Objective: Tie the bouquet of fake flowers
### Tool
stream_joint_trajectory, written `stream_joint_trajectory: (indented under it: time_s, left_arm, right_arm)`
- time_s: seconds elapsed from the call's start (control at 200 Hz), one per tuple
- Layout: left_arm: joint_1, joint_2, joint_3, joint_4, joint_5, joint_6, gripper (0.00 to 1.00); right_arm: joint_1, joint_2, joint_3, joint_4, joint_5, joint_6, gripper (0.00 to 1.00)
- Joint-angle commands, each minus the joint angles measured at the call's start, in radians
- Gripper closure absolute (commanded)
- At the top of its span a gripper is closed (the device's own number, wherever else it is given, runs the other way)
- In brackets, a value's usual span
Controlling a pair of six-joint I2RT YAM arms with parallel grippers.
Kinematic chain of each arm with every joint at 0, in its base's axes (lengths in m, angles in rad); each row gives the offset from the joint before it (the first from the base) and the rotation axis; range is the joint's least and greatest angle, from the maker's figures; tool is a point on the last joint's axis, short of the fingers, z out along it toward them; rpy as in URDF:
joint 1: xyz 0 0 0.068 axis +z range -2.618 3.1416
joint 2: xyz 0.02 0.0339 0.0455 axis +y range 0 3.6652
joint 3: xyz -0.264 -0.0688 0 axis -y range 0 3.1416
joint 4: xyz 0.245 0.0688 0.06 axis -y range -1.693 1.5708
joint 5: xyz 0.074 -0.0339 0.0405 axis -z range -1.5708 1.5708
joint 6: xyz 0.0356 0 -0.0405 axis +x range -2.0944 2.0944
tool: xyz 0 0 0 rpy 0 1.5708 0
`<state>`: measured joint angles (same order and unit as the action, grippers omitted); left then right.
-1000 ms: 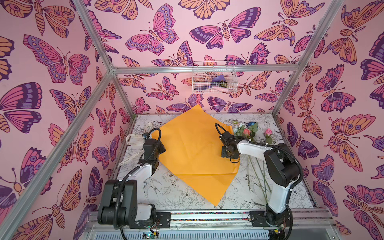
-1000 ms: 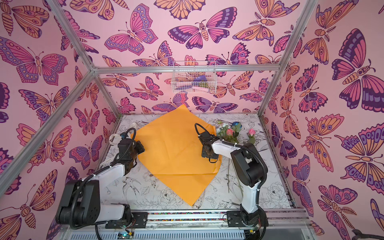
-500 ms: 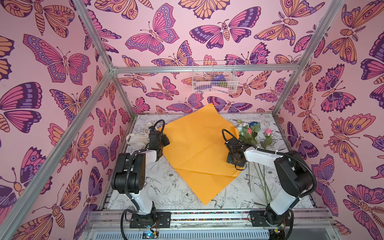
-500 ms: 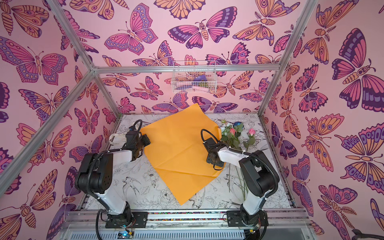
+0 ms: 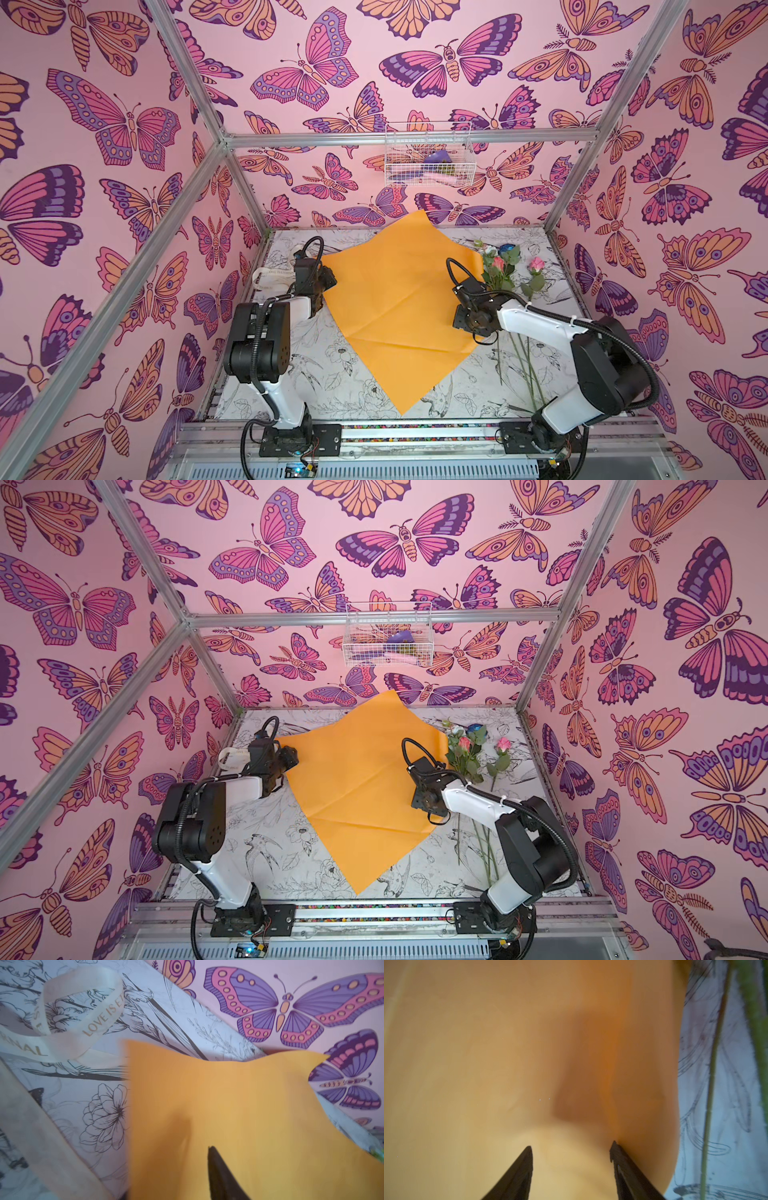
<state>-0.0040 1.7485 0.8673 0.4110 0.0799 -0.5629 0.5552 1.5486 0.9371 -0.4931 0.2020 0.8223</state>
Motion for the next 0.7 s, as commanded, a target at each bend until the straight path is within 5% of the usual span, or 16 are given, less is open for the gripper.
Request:
stream_joint_trajectory:
  time_s: [0.0, 0.23, 0.476, 0.696]
  left_arm:
    - [0.007, -0.1, 0.006, -0.07, 0.012, 0.007, 0.46]
    - [0.007, -0.274, -0.016, -0.262, -0.044, 0.011, 0.13]
    - [0.007, -0.501, -0.132, -0.464, -0.03, -0.024, 0.09]
    - [-0.007, -0.622, -0.263, -0.524, 0.086, -0.068, 0.11]
  right_arm:
    - [-0.001, -0.072, 0.065, -0.075, 0.047, -0.055, 0.37]
    - [-0.061, -0.171, 0.102, -0.168, 0.082, -0.147, 0.38]
    - [-0.1, -0.239, 0.072, -0.256, 0.111, -0.15, 0.37]
    - [-0.102, -0.307, -0.125, -0.105, -0.089, -0.013, 0.35]
